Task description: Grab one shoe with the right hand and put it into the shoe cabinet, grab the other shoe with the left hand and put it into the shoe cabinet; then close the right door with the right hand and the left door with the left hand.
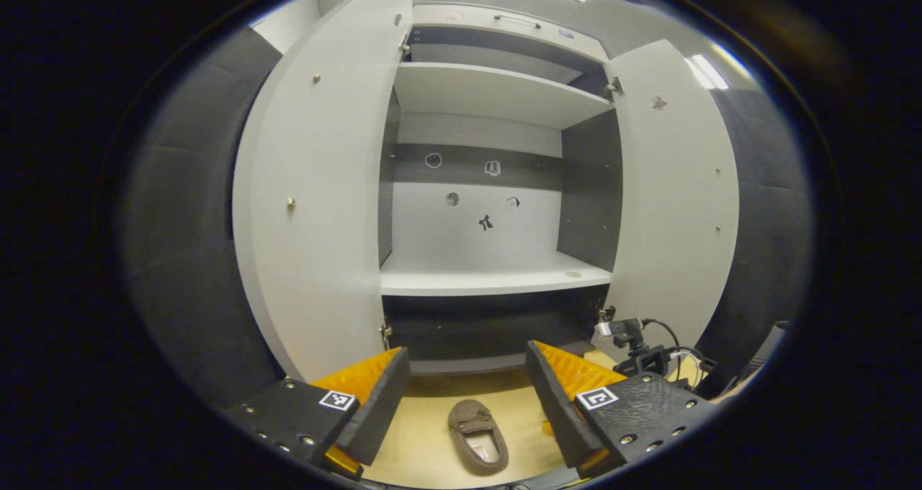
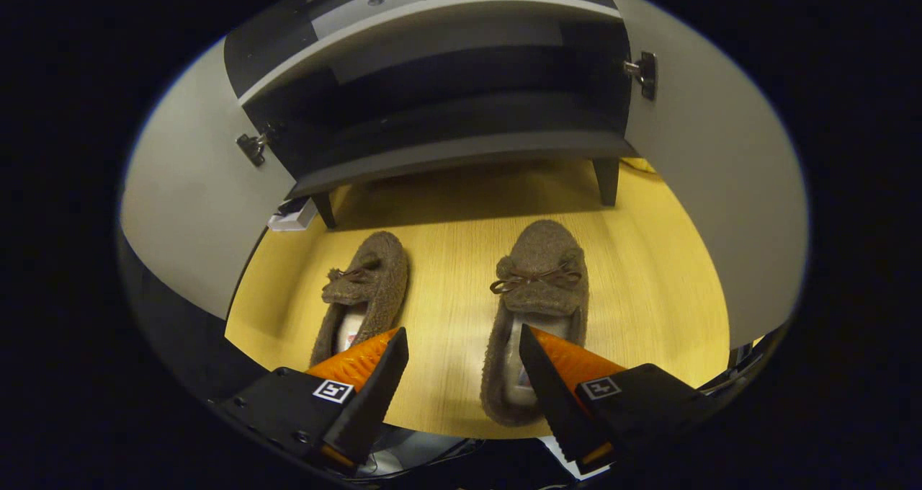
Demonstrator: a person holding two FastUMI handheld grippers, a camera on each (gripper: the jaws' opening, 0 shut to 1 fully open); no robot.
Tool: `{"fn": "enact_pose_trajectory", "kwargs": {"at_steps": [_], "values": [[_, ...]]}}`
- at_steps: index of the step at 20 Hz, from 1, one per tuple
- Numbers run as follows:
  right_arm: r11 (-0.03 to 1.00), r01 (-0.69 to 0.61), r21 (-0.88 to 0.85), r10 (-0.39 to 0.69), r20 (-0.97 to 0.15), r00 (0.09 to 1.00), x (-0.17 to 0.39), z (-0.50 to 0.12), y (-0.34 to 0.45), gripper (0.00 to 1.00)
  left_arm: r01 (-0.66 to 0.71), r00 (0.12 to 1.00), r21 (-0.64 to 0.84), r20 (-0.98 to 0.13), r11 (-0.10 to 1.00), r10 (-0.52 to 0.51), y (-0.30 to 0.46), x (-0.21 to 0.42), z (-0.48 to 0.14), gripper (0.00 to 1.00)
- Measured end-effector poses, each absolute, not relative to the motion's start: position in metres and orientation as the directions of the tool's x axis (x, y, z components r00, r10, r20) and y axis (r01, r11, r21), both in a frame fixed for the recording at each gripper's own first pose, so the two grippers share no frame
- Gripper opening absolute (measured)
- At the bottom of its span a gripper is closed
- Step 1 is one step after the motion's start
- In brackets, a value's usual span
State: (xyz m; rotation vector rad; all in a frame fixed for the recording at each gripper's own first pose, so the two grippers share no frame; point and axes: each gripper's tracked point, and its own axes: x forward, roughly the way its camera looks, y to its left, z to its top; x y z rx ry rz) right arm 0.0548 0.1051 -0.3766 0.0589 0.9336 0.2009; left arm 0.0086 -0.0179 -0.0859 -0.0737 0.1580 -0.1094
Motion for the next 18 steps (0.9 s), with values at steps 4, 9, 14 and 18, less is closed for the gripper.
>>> {"fn": "enact_pose_trajectory", "kwargs": {"at_steps": [4,9,14,18], "values": [[0.988,-0.128,0.090,0.146,-0.822,0.550,0.075,-0.417,0.097,0.98,0.101,0.978,-0.059,-0.177,0.993,-0.110,-0.029,0.010,-0.090,1.00],[0.986,-0.164,-0.034,0.066,-0.822,0.566,0.099,-0.434,0.094,0.94,0.093,0.976,-0.032,-0.196,0.995,-0.097,-0.036,0.008,-0.090,1.00],[0.969,-0.141,-0.204,-0.087,-0.812,0.577,0.109,-0.437,0.071,0.39,0.063,0.977,-0.025,-0.203,0.998,-0.067,-0.029,0.011,-0.090,0.93],[0.949,-0.209,-0.237,-0.077,-0.813,0.577,0.108,-0.433,0.071,0.19,0.050,0.978,-0.037,-0.199,0.998,-0.057,-0.025,0.015,-0.092,0.94]]}}
